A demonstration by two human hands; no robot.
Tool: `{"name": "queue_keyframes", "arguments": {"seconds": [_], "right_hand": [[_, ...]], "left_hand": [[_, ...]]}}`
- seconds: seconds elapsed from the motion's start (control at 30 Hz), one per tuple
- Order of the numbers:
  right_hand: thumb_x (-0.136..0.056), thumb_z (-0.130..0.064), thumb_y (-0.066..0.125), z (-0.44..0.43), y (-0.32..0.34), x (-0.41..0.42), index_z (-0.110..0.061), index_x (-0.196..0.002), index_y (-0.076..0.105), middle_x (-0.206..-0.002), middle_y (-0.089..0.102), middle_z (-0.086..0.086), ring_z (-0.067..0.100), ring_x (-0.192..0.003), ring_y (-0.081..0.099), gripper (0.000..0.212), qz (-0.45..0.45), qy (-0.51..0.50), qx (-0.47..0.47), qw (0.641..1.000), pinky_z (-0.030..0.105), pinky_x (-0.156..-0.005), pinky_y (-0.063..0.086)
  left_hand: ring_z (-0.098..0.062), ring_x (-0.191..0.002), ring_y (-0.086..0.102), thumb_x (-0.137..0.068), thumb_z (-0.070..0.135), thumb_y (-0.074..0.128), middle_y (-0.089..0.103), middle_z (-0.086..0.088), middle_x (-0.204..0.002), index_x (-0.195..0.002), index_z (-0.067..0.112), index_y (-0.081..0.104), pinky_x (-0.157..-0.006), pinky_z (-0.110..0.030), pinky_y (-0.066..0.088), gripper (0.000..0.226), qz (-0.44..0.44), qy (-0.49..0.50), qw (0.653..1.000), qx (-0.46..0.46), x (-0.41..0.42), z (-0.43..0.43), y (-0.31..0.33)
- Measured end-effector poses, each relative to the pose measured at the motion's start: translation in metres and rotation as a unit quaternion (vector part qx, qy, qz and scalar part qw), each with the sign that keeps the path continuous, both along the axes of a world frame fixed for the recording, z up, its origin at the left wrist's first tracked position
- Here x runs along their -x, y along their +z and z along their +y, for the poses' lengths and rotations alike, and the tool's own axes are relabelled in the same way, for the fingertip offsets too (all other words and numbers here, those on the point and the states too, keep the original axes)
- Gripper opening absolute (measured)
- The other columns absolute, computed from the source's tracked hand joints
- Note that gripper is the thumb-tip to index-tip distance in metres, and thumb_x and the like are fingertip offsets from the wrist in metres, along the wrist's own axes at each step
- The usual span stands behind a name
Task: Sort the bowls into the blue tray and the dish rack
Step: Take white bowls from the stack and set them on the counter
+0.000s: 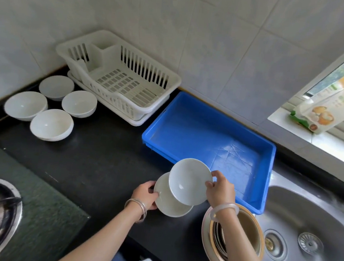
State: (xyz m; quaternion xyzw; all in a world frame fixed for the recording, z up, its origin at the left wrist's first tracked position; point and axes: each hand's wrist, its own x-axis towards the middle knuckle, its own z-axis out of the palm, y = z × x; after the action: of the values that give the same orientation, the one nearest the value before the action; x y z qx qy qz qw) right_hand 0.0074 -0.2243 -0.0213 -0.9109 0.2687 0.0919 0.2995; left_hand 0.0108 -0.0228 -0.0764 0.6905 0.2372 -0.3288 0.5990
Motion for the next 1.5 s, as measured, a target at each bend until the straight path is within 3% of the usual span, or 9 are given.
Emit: {"name": "queue_keyframes", "arguments": {"seconds": [0.27, 0.43, 0.57, 0.83, 0.93, 1.03, 1.17, 1.33, 1.5], "right_hand": [[-0.086, -0.01, 0.054, 0.014, 0.001, -0.016, -0.014, -0.109, 0.057, -0.081, 0.064, 0.011, 0.026, -0.072, 0.053, 0.023, -0.02, -0.006, -0.055, 0.998, 0.027, -0.064, 0.039], [-0.085, -0.007, 0.052, 0.047, -0.015, -0.035, -0.018, -0.109, 0.057, -0.07, 0.061, 0.0, 0.009, -0.058, 0.056, 0.027, -0.021, 0.009, -0.123, 0.992, 0.029, -0.052, 0.055], [-0.086, -0.007, 0.053, 0.07, -0.026, -0.05, -0.017, -0.112, 0.056, -0.079, 0.059, 0.002, 0.01, -0.06, 0.058, 0.028, 0.0, -0.004, -0.176, 0.984, 0.017, -0.042, 0.047], [-0.087, -0.011, 0.059, 0.078, -0.045, -0.052, -0.016, -0.119, 0.054, -0.106, 0.057, 0.005, 0.016, -0.077, 0.057, 0.033, 0.038, -0.04, -0.172, 0.984, 0.032, -0.062, 0.058], [-0.087, -0.009, 0.059, 0.114, -0.055, -0.065, -0.016, -0.12, 0.053, -0.108, 0.056, 0.004, 0.008, -0.066, 0.05, 0.034, 0.048, -0.032, -0.195, 0.979, 0.019, -0.044, 0.047], [-0.087, -0.01, 0.06, 0.147, -0.06, -0.083, -0.017, -0.121, 0.052, -0.111, 0.055, 0.003, 0.011, -0.073, 0.051, 0.035, 0.065, -0.021, -0.213, 0.975, 0.017, -0.04, 0.045], [-0.089, -0.013, 0.059, 0.149, -0.06, -0.084, -0.019, -0.127, 0.05, -0.126, 0.054, 0.005, 0.019, -0.092, 0.054, 0.039, 0.074, -0.051, -0.262, 0.961, 0.02, -0.045, 0.052], [-0.092, -0.013, 0.055, 0.144, -0.062, -0.075, -0.018, -0.131, 0.049, -0.131, 0.054, 0.006, 0.026, -0.107, 0.059, 0.04, 0.083, -0.119, -0.397, 0.906, 0.04, -0.084, 0.056], [-0.091, -0.012, 0.055, 0.151, -0.064, -0.08, -0.018, -0.129, 0.051, -0.127, 0.057, 0.005, 0.023, -0.101, 0.06, 0.039, 0.071, -0.14, -0.426, 0.891, 0.04, -0.084, 0.055]], "left_hand": [[-0.035, -0.109, 0.056, -0.084, -0.004, 0.054, 0.059, -0.016, -0.12, -0.127, 0.012, 0.051, -0.074, -0.044, 0.056, 0.045, -0.016, 0.11, 0.993, -0.03, -0.009, 0.058, 0.013], [-0.034, -0.102, 0.059, -0.086, -0.003, 0.053, 0.059, -0.018, -0.12, -0.126, 0.01, 0.051, -0.065, -0.039, 0.054, 0.042, -0.026, 0.19, 0.98, -0.047, -0.006, 0.108, 0.016], [-0.038, -0.107, 0.058, -0.086, -0.004, 0.052, 0.058, -0.02, -0.122, -0.127, 0.008, 0.05, -0.08, -0.05, 0.055, 0.042, -0.029, 0.244, 0.968, -0.05, -0.003, 0.133, 0.013], [-0.041, -0.114, 0.054, -0.088, -0.003, 0.05, 0.052, -0.018, -0.13, -0.13, 0.009, 0.049, -0.085, -0.054, 0.053, 0.044, -0.03, 0.295, 0.954, -0.034, -0.002, 0.131, 0.014], [-0.042, -0.114, 0.054, -0.088, -0.005, 0.049, 0.052, -0.018, -0.131, -0.129, 0.008, 0.049, -0.088, -0.055, 0.051, 0.044, -0.01, 0.358, 0.933, -0.022, 0.007, 0.154, 0.008], [-0.042, -0.113, 0.054, -0.088, -0.005, 0.048, 0.051, -0.017, -0.131, -0.128, 0.009, 0.05, -0.088, -0.053, 0.052, 0.043, 0.002, 0.418, 0.909, -0.004, 0.014, 0.174, 0.002], [-0.039, -0.111, 0.057, -0.088, -0.005, 0.048, 0.052, -0.016, -0.129, -0.129, 0.011, 0.049, -0.085, -0.047, 0.052, 0.044, 0.003, 0.436, 0.899, 0.037, 0.011, 0.171, 0.004], [-0.034, -0.097, 0.061, -0.088, -0.006, 0.049, 0.054, -0.011, -0.113, -0.13, 0.015, 0.048, -0.079, -0.044, 0.054, 0.047, 0.013, 0.448, 0.89, 0.082, 0.013, 0.169, 0.009], [-0.037, -0.107, 0.06, -0.087, -0.006, 0.05, 0.056, -0.01, -0.114, -0.127, 0.015, 0.05, -0.079, -0.046, 0.054, 0.045, 0.01, 0.451, 0.889, 0.074, 0.011, 0.172, 0.007]]}}
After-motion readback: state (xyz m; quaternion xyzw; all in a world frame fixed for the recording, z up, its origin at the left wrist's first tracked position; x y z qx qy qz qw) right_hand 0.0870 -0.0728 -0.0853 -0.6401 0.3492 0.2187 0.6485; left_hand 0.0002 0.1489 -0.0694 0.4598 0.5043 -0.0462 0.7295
